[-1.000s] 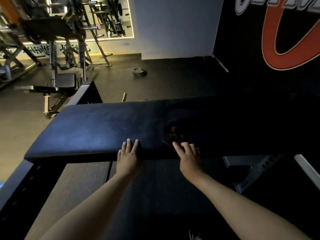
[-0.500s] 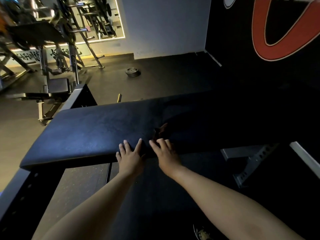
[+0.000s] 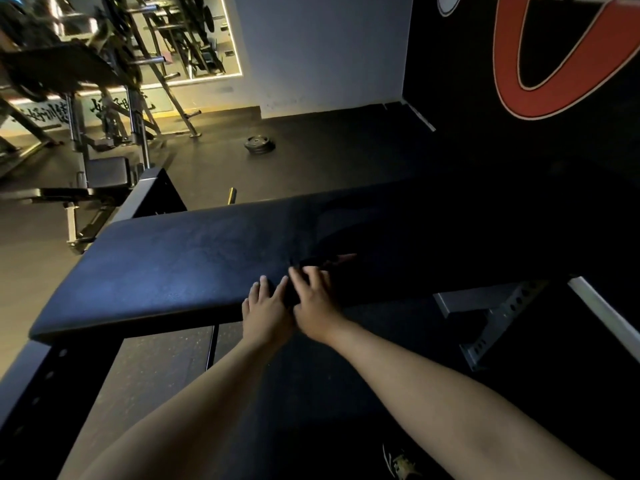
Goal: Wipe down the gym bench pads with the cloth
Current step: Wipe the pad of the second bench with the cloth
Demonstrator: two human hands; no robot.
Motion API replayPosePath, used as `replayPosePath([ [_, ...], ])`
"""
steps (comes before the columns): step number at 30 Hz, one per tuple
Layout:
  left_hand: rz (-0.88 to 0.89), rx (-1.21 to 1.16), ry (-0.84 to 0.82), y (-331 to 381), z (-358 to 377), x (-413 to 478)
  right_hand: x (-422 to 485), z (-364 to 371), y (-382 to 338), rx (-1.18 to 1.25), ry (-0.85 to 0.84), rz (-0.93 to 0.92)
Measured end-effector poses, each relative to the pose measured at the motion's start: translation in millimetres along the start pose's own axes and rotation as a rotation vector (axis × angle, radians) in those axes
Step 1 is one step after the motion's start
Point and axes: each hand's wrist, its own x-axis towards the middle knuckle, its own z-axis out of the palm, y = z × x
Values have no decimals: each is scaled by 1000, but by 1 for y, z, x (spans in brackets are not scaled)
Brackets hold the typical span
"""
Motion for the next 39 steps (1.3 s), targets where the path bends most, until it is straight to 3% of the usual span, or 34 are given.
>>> replayPosePath([
  [4, 12, 4, 30, -3, 1, -2, 15, -7, 7, -126, -117, -50],
  [7, -16, 28, 39, 5, 2, 3, 7, -23, 37, -181, -9, -42],
  [12, 151, 77, 44, 31, 9, 8, -25, -44, 96, -269, 178, 137],
  [17, 121, 19, 98, 33, 13, 8, -39, -64, 120, -226, 350, 296],
  [20, 116, -4, 104, 33, 13, 10, -17, -53, 82, -113, 287, 229],
  [23, 124, 8, 95, 31, 10, 10, 5, -31, 32, -26, 80, 36],
  [27, 86, 32, 81, 33, 4, 11, 19, -28, 21, -129, -4, 40],
  [32, 101, 22, 97, 38, 3, 8, 2, -51, 72, -116, 126, 89],
  [39, 104, -19, 102, 36, 5, 7, -18, -84, 135, -205, 382, 402],
])
